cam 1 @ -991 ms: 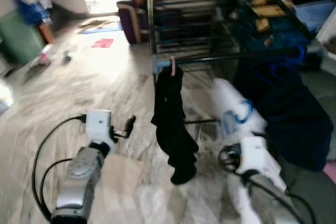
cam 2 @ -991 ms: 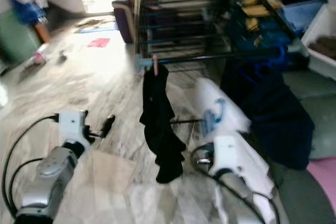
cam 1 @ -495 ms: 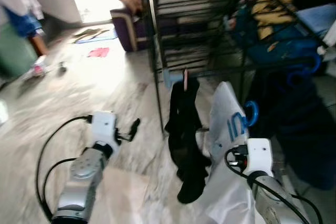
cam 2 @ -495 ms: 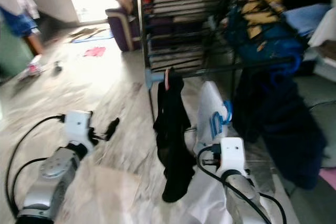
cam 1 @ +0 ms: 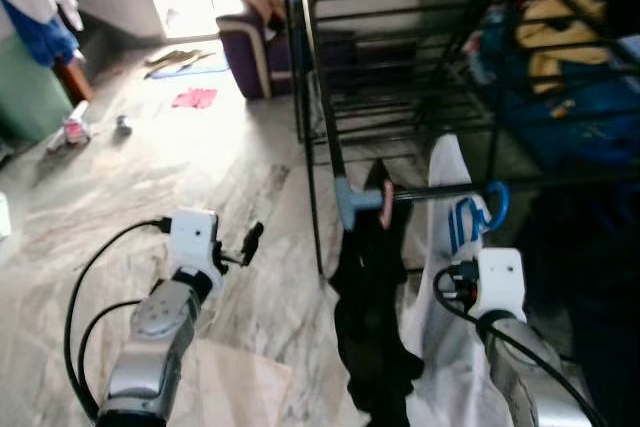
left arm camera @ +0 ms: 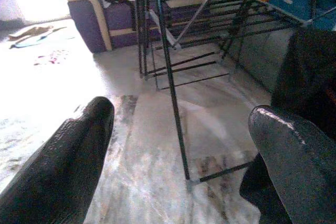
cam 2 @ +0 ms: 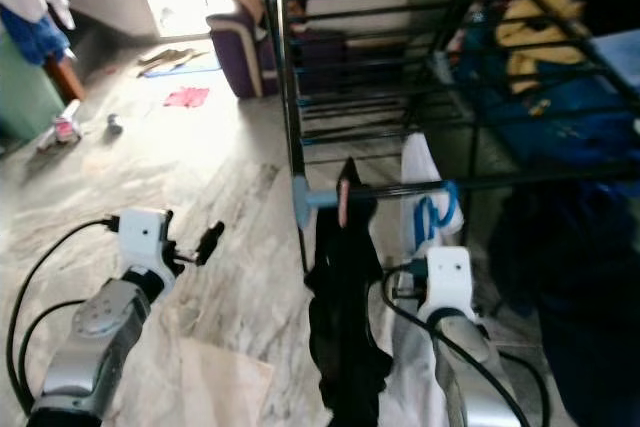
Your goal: Hang hanger
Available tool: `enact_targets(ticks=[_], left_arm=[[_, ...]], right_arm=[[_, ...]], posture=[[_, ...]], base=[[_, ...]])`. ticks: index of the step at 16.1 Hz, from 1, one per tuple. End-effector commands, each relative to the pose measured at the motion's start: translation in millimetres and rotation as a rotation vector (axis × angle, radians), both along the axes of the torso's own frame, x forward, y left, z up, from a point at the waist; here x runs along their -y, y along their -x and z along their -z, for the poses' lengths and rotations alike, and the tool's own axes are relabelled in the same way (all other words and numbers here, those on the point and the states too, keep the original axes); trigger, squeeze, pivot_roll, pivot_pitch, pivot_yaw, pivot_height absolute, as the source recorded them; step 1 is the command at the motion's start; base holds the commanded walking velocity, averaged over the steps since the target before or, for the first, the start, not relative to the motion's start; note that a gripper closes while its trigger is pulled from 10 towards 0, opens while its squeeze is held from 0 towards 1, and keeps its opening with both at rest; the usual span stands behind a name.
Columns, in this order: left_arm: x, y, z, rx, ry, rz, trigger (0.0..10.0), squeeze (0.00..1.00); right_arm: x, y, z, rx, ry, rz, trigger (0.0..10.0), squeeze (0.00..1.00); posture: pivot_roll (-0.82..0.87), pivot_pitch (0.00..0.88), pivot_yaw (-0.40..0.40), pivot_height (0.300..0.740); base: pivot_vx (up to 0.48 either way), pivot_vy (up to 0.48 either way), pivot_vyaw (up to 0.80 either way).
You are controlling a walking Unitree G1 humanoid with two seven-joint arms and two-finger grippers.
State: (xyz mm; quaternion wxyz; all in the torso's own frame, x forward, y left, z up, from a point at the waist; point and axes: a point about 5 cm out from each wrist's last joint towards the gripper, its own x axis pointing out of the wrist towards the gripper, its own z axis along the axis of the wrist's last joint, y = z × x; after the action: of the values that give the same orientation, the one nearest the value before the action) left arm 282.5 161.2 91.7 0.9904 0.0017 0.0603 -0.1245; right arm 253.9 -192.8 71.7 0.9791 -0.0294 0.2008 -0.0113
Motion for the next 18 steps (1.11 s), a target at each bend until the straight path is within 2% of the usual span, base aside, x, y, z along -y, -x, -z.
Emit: enact_targets(ticks=[1, 7, 8, 10, 12, 15, 18], left_arm=[[6.0, -0.9, -2, 0.007, 0.001, 0.015, 10.0, 0.00], [8.5, -0.5, -1, 0.002, 0.028, 0.013, 10.0, 0.00], [8.8, -0.6, -2, 0.002, 0.027, 0.014, 10.0, 0.00], [9.8, 0.0, -1, -0.006, 0.030, 0.015, 10.0, 0.00], [11.3, -0.1, 0, -0.007, 0.031, 0.019, 10.0, 0.00], [13.0, 0.7, 2, -0.018, 0.032, 0.025, 10.0, 0.00], [13.4, 1.9, 3, -0.025, 0.030, 0.025, 10.0, 0.00]], right_arm=[[6.4, -2.1, -4, 0.013, 0.006, 0.003, 10.0, 0.00], [28.3, -8.7, -14, 0.045, 0.034, 0.071, 10.0, 0.00], [29.9, -8.2, -13, 0.040, 0.034, 0.075, 10.0, 0.00], [44.8, -2.2, -8, -0.011, 0.040, 0.120, 10.0, 0.00], [55.2, -2.9, -7, -0.033, 0.020, 0.151, 10.0, 0.00], [70.5, -16.3, -13, -0.065, 0.006, 0.131, 10.0, 0.00], [74.3, -32.4, -15, -0.101, -0.018, 0.089, 10.0, 0.00]], posture=[[-0.12, 0.024, 0.073, 0.740], [-0.11, 0.019, 0.065, 0.740], [-0.11, 0.021, 0.064, 0.740], [-0.12, 0.023, 0.066, 0.740], [-0.12, 0.026, 0.067, 0.740], [-0.12, 0.033, 0.067, 0.740], [-0.12, 0.037, 0.065, 0.740]], base=[[0.000, 0.000, 0.00], [0.000, 0.000, 0.00], [0.000, 0.000, 0.00], [0.000, 0.000, 0.00], [0.000, 0.000, 0.00], [0.000, 0.000, 0.00], [0.000, 0.000, 0.00]])
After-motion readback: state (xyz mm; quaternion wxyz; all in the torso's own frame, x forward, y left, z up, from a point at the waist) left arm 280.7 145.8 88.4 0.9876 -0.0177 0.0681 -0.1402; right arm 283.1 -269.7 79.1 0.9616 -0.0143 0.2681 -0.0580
